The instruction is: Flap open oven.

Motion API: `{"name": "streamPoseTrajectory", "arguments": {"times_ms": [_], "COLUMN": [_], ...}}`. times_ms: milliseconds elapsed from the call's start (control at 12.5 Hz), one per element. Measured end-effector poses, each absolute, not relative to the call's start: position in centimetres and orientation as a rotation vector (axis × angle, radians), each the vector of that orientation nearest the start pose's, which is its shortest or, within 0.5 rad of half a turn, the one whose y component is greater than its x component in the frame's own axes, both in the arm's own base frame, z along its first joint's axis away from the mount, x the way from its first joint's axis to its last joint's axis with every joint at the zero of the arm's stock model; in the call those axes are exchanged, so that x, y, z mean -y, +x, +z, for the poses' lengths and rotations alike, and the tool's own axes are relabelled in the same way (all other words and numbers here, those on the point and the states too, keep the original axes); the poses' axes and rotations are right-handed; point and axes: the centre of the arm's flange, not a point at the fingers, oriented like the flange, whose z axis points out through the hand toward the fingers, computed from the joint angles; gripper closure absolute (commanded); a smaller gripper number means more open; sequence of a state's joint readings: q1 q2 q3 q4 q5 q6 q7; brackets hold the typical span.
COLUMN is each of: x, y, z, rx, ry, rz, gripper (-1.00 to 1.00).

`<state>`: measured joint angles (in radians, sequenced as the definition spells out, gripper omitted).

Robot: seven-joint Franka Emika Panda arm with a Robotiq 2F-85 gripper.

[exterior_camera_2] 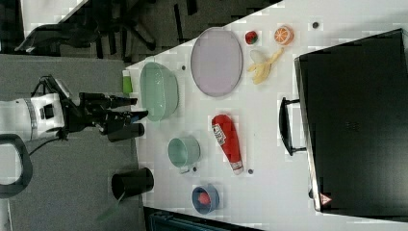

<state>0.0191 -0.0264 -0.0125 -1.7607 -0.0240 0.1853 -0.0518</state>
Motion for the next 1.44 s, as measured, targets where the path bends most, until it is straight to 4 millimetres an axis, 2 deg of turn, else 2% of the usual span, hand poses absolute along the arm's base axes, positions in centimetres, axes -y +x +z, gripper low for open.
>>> {"name": "streamPoseTrajectory", "arguments": {"times_ms": [80,160,240,320,480,560,640,720,1040,1120,1280,1440], "x": [0.4,1.1,1.7,2.3,3.0,3.2,3.5,3.8,3.8,3.9,4.5,6.1], "y": [51.7,47.5,44.2,42.0,39.8,39.3,39.2,39.3,41.8,42.2,42.4,42.2], "z": [55.6,55.9,57.1,59.5,64.8,66.6,67.3,67.2,63.6,62.5,60.6,59.7], "rx": [-1.197,-1.263,-1.311,-1.349,-1.362,-1.359,-1.367,-1.38,-1.405,-1.413,-1.43,-1.384], "ry": [-2.957,-2.944,-2.913,-2.873,-2.8,-2.779,-2.772,-2.768,-2.793,-2.801,-2.797,-2.817], "rz": [0.109,0.218,0.236,0.163,-0.037,-0.095,-0.114,-0.107,0.017,0.06,0.115,0.142], "gripper": [-0.59,-0.8,-0.99,-1.0,-1.0,-0.89,-0.65,-0.4,0.55,0.65,0.65,0.65]}}
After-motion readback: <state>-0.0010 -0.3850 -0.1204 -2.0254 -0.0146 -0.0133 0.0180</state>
